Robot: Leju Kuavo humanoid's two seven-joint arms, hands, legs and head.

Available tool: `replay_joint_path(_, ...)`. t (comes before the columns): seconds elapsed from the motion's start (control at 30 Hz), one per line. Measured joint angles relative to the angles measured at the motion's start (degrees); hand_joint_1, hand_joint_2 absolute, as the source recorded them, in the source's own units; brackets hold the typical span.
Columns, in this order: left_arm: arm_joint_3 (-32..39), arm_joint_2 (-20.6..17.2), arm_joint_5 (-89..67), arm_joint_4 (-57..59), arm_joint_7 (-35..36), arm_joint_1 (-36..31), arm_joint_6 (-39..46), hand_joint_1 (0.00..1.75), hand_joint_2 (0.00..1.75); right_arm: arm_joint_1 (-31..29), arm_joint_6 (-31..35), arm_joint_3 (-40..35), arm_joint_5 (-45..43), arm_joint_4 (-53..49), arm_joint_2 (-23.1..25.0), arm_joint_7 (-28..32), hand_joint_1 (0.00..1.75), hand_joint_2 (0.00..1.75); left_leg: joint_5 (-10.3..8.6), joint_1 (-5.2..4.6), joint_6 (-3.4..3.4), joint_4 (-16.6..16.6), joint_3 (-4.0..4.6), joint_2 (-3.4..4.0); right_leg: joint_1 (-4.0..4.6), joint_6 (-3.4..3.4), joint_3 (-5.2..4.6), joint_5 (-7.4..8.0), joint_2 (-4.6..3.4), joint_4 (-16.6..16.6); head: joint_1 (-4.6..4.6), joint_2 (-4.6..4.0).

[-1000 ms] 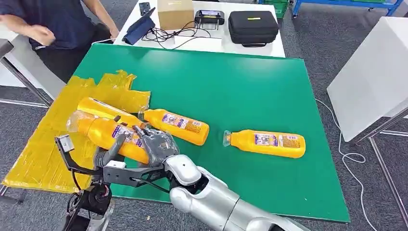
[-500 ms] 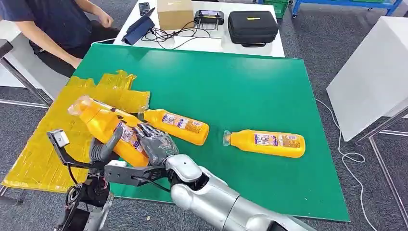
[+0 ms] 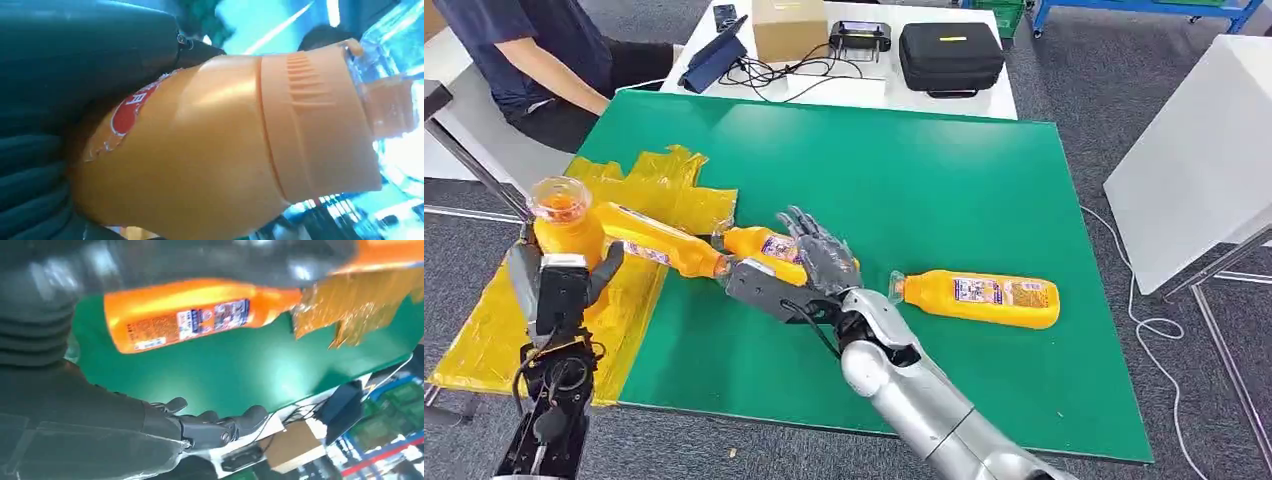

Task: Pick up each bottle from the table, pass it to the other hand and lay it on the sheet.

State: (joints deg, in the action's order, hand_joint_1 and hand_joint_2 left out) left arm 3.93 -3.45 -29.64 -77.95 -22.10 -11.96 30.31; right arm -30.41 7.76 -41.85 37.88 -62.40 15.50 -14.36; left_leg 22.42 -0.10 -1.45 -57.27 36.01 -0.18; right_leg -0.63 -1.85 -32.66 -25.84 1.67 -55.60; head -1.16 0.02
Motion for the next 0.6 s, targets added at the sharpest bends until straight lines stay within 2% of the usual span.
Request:
replay_joint_path(0.2,0.6,-0.3,-4.6,2.5,0.8,-0.5,2.4,1.75,1.75,1.5,-0.3,1.9,0.6,-2.3,-0.4,0.0,0.0,0.0,0.0,0.02,0.0,0.0,0.0,0.01,0.01,0.0,-0.02,0.0,-0.02,0.0,0.0,0.0)
replay_joint_path(0.3,0.5,-0.7,-23.4,5.5,3.2,-1.3,8.4,1.75,1.75,2.7,-0.8,2.6,2.0,-3.8,-0.5,-0.5,0.0,0.0,0.0,0.02,0.0,0.0,0.0,-0.01,0.01,0.0,-0.01,0.0,0.02,0.0,0.0,0.0)
replay_joint_path(0.43,2.4,-0.2,-44.0,9.9,1.7,-1.6,8.9,1.75,1.75,4.0,-1.7,3.3,3.0,-5.7,-0.5,-0.6,0.0,0.0,0.01,0.01,0.01,0.0,0.0,0.02,0.0,0.0,-0.03,0.0,-0.03,0.0,0.02,0.0)
replay_joint_path(0.6,3.6,0.5,-50.9,15.9,2.8,-1.7,8.9,1.75,1.75,5.4,-3.4,3.7,4.0,-7.8,-0.5,-0.6,0.0,0.0,0.01,0.0,0.0,0.0,0.0,0.03,0.0,0.0,-0.04,0.0,-0.03,0.0,0.0,0.0)
